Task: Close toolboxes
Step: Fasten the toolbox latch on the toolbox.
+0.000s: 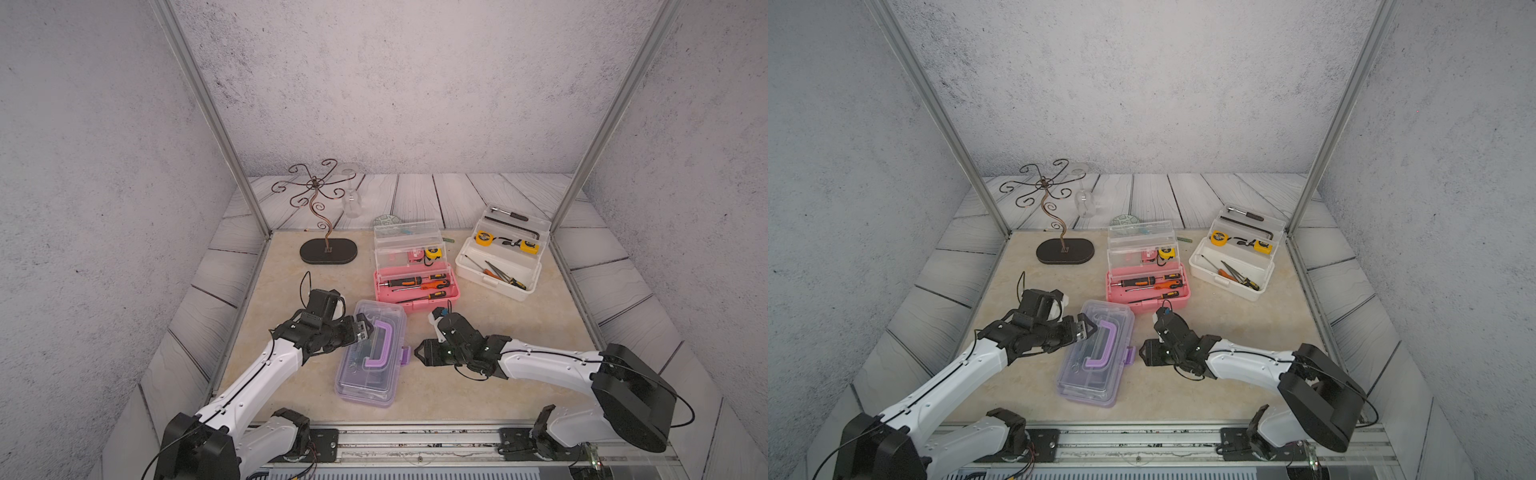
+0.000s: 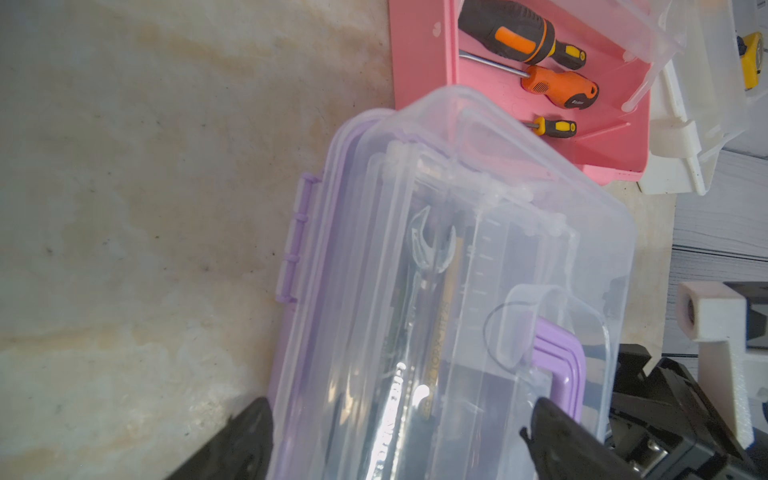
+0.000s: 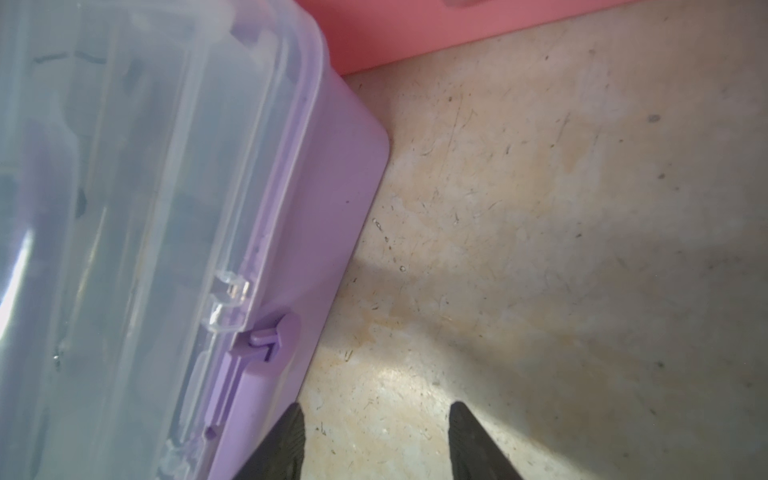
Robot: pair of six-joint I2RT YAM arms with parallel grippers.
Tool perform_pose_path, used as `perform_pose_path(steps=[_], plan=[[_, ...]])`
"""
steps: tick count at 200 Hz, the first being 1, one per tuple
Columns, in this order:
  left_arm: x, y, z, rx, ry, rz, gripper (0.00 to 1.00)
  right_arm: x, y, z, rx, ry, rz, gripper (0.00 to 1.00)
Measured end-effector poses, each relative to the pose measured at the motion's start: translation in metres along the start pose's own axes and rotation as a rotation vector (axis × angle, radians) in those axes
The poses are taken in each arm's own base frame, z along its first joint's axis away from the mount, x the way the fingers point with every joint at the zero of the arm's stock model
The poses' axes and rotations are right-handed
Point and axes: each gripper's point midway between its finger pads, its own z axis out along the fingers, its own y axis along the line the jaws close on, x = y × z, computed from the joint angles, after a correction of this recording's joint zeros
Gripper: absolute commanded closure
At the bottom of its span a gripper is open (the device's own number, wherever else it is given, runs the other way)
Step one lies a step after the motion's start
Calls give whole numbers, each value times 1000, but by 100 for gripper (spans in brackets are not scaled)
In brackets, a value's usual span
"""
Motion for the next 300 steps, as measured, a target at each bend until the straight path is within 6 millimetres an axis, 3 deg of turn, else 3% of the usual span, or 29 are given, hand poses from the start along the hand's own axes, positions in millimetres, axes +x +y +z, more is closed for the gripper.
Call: perform_pose_path(steps=[119, 168, 300], plan=[[0, -1, 1, 7, 3, 0, 4, -12, 33, 4, -133, 1, -22, 47], [0, -2, 3, 20, -3, -8, 4, -13, 49, 9, -220, 15, 10, 56], [-14, 8, 12, 62, -122, -78, 8, -13, 61, 25, -422, 37, 170, 57]])
